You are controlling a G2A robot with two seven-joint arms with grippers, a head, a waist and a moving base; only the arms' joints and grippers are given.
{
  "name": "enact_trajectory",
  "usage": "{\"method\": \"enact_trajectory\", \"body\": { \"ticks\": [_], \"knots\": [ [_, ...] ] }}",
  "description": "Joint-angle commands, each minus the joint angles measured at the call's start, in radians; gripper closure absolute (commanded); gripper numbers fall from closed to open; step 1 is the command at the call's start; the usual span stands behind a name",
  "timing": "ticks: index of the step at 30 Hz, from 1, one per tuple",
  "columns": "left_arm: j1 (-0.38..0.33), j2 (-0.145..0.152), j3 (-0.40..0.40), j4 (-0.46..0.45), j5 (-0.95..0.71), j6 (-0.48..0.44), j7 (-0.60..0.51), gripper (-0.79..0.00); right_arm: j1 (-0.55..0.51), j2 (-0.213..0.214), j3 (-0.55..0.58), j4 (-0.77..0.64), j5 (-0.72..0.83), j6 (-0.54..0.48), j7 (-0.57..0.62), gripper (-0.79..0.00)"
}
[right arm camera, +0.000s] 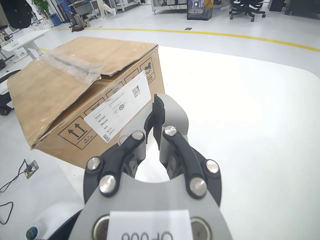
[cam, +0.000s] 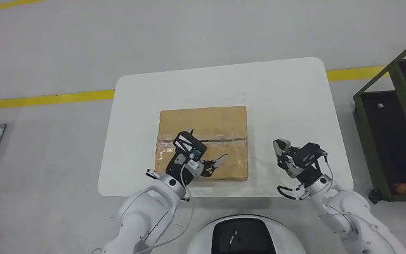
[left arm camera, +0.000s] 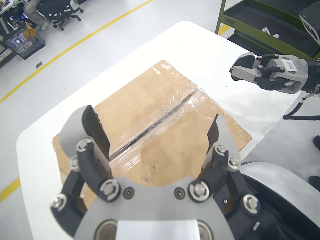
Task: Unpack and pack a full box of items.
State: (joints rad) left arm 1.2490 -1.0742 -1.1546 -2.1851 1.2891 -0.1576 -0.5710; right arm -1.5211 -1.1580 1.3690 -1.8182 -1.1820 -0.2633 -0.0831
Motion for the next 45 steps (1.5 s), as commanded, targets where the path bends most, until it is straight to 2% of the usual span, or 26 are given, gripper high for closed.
{"method": "enact_trajectory", "body": {
  "ticks": [1,7,15,17,19,28,29,31,32,34,35,36,37,38,45],
  "knots": [
    [-0.01,-0.003,0.01,0.0,0.001,-0.004,-0.012,-0.785,0.004,0.0,0.002,0.005,0.002,-0.003,-0.001,0.0],
    [-0.132,-0.03,0.141,0.073,-0.017,-0.033,-0.089,-0.785,0.012,-0.001,0.014,0.011,0.006,-0.012,0.005,0.0],
    [-0.319,-0.081,0.292,0.211,-0.013,-0.007,-0.233,-0.785,0.002,0.0,0.037,0.005,0.01,-0.012,0.003,0.0],
    [-0.347,-0.09,0.311,0.232,0.011,0.011,-0.259,-0.785,-0.002,0.0,0.04,0.003,0.012,-0.01,0.002,0.0],
    [-0.378,-0.095,0.341,0.245,0.119,0.006,-0.311,-0.785,-0.006,-0.001,0.041,0.0,0.013,-0.009,-0.004,0.0],
    [-0.414,-0.124,0.382,0.279,0.179,0.03,-0.37,-0.785,-0.012,-0.004,0.036,-0.001,0.012,-0.006,-0.009,0.0],
    [-0.415,-0.126,0.383,0.276,0.192,0.031,-0.372,-0.757,-0.011,-0.004,0.035,-0.001,0.012,-0.006,-0.009,0.0],
    [-0.41,-0.129,0.381,0.273,0.201,0.033,-0.372,-0.643,-0.01,-0.005,0.033,-0.002,0.011,-0.004,-0.007,0.0],
    [-0.408,-0.13,0.378,0.27,0.209,0.035,-0.37,-0.465,-0.008,-0.005,0.031,-0.003,0.01,-0.004,-0.006,0.0],
    [-0.404,-0.131,0.377,0.265,0.233,0.027,-0.368,-0.286,-0.005,-0.006,0.027,-0.004,0.009,-0.003,-0.002,0.0],
    [-0.401,-0.132,0.377,0.264,0.245,0.022,-0.369,-0.154,-0.003,-0.007,0.025,-0.004,0.008,-0.002,-0.001,0.0],
    [-0.398,-0.133,0.376,0.261,0.251,0.021,-0.369,-0.117,-0.001,-0.007,0.023,-0.005,0.007,-0.002,0.001,0.0],
    [-0.395,-0.134,0.375,0.258,0.258,0.018,-0.367,-0.022,0.001,-0.008,0.021,-0.005,0.008,-0.001,0.001,0.0],
    [-0.392,-0.135,0.373,0.256,0.265,0.016,-0.367,0.0,0.003,-0.009,0.019,-0.005,0.007,-0.001,0.001,0.0],
    [-0.369,-0.143,0.359,0.249,0.286,0.01,-0.357,0.0,0.01,-0.011,0.009,0.001,0.003,0.001,0.005,0.0]
  ]
}}
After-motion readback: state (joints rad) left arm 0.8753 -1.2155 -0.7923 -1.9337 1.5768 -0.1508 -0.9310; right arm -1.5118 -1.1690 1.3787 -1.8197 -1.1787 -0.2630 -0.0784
